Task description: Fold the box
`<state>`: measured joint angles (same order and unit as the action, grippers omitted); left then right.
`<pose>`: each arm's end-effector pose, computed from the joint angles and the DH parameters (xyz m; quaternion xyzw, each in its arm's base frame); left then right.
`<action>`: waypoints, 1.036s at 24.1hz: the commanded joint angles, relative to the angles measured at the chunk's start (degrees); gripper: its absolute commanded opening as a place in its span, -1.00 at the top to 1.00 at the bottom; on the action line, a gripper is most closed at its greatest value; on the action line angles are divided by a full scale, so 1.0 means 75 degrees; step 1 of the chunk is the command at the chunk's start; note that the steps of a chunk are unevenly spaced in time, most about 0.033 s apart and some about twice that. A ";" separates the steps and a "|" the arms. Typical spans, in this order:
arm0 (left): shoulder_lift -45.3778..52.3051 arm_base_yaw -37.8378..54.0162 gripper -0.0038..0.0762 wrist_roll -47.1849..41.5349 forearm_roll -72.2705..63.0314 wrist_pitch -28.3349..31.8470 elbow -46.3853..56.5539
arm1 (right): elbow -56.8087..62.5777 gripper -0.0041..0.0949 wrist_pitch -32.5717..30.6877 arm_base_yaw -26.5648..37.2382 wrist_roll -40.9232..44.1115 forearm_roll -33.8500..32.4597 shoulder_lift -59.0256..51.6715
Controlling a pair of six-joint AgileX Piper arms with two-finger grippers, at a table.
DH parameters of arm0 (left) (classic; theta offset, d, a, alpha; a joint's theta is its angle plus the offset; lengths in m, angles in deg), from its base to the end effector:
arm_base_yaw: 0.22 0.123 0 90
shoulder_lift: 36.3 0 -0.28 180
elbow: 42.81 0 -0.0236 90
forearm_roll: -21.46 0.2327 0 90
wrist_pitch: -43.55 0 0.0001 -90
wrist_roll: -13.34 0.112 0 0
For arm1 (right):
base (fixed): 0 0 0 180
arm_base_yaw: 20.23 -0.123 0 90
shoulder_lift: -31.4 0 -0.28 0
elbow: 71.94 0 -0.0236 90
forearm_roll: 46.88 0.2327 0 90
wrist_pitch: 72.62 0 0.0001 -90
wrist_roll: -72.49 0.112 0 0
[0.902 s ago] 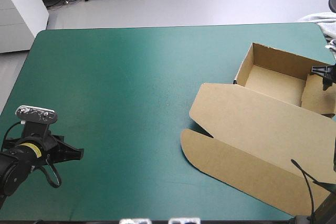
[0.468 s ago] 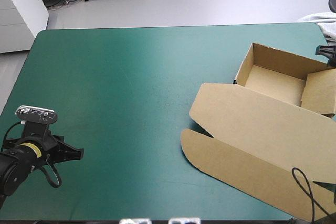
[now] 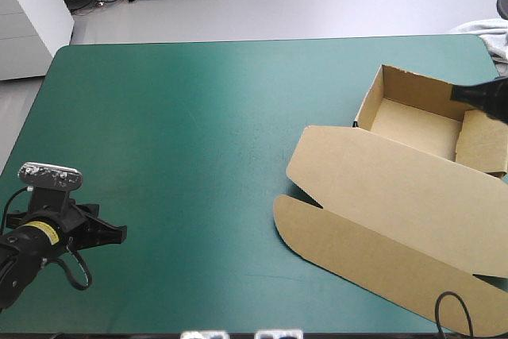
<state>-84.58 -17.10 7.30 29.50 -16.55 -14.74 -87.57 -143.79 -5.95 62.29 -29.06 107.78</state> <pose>0.1102 -0.0193 0.3295 0.0974 0.9213 -0.0055 0.3765 0.2080 -0.0194 0.4590 0.0181 0.9022 0.0654 0.4260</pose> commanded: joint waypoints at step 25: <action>0.2460 -0.0034 0.93 0.0206 -0.0711 0.0918 0.2443 | 0.7661 0.95 0.0861 -0.1029 -0.1345 0.0601 -0.6184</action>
<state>-65.69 -17.10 8.68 24.33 -13.14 4.93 -31.43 -141.58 -13.47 52.95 -27.03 62.79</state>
